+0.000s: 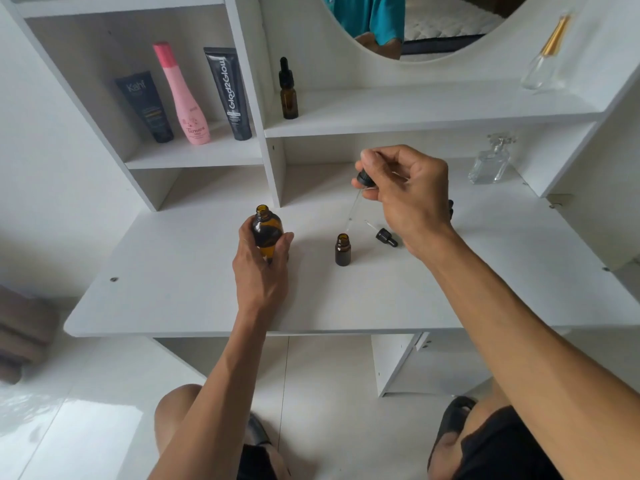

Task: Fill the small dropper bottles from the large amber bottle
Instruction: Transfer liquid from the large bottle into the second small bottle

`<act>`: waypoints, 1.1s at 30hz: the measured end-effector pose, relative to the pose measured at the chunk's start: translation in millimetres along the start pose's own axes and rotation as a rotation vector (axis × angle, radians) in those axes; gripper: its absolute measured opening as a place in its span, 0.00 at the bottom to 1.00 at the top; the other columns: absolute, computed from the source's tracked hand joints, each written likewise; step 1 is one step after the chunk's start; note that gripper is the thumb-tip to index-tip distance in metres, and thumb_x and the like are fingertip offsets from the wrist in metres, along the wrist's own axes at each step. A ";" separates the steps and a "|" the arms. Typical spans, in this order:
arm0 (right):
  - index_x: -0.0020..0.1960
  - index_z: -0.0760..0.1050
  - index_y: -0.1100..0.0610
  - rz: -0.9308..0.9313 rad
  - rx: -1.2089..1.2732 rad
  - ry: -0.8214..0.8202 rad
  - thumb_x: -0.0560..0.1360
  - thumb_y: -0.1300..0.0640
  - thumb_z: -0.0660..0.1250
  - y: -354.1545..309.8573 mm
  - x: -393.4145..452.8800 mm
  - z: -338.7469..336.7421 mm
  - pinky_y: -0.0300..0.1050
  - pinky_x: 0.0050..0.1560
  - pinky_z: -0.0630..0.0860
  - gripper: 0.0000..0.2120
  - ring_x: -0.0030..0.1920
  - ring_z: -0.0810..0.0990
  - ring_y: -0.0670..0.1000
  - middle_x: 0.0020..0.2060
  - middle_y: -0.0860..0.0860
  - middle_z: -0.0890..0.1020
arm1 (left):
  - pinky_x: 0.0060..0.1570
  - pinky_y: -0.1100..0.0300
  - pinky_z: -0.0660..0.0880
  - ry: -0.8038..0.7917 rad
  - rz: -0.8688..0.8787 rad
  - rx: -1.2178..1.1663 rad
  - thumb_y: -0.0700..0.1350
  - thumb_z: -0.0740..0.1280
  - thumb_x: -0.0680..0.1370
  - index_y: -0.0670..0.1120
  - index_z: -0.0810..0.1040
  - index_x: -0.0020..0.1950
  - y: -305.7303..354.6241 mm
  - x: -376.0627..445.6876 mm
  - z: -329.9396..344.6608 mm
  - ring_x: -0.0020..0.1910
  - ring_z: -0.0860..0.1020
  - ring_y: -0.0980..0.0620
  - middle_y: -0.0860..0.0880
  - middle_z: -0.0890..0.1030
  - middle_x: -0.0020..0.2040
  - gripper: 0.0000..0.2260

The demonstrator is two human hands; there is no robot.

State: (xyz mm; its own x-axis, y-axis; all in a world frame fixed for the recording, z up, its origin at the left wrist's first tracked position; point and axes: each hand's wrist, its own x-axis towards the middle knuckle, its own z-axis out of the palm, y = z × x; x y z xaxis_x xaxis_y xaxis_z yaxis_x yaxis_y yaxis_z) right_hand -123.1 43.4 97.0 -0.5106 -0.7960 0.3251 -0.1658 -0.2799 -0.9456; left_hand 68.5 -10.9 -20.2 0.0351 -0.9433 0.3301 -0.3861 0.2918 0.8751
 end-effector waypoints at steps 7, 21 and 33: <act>0.45 0.82 0.55 -0.021 -0.049 -0.019 0.78 0.55 0.70 6.1 -1.4 2.4 0.45 0.41 0.83 0.05 0.39 0.87 0.50 0.39 0.55 0.85 | 0.50 0.61 0.72 0.003 0.006 0.000 0.51 0.70 0.79 0.51 0.69 0.70 -0.6 0.5 0.7 0.49 0.80 0.48 0.50 0.82 0.55 0.21; 0.46 0.82 0.57 -0.048 -0.115 -0.056 0.78 0.54 0.71 9.7 0.4 6.2 0.42 0.40 0.83 0.06 0.39 0.87 0.49 0.40 0.56 0.86 | 0.51 0.58 0.74 -0.001 0.009 -0.002 0.51 0.70 0.80 0.50 0.69 0.70 -0.7 1.1 0.7 0.49 0.81 0.49 0.53 0.81 0.54 0.21; 0.46 0.83 0.60 -0.067 -0.170 -0.090 0.77 0.53 0.72 9.2 -0.7 8.3 0.43 0.41 0.83 0.10 0.39 0.87 0.48 0.39 0.54 0.86 | 0.53 0.55 0.76 -0.003 0.001 -0.017 0.52 0.70 0.79 0.51 0.68 0.70 -1.5 0.5 0.9 0.49 0.82 0.48 0.51 0.82 0.56 0.21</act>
State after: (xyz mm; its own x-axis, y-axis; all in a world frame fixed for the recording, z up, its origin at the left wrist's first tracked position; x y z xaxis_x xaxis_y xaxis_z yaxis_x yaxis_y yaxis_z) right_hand -117.2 36.9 88.2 -0.4178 -0.8254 0.3798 -0.3409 -0.2451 -0.9076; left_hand 68.3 -12.0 -21.7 0.0319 -0.9434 0.3300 -0.3705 0.2955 0.8806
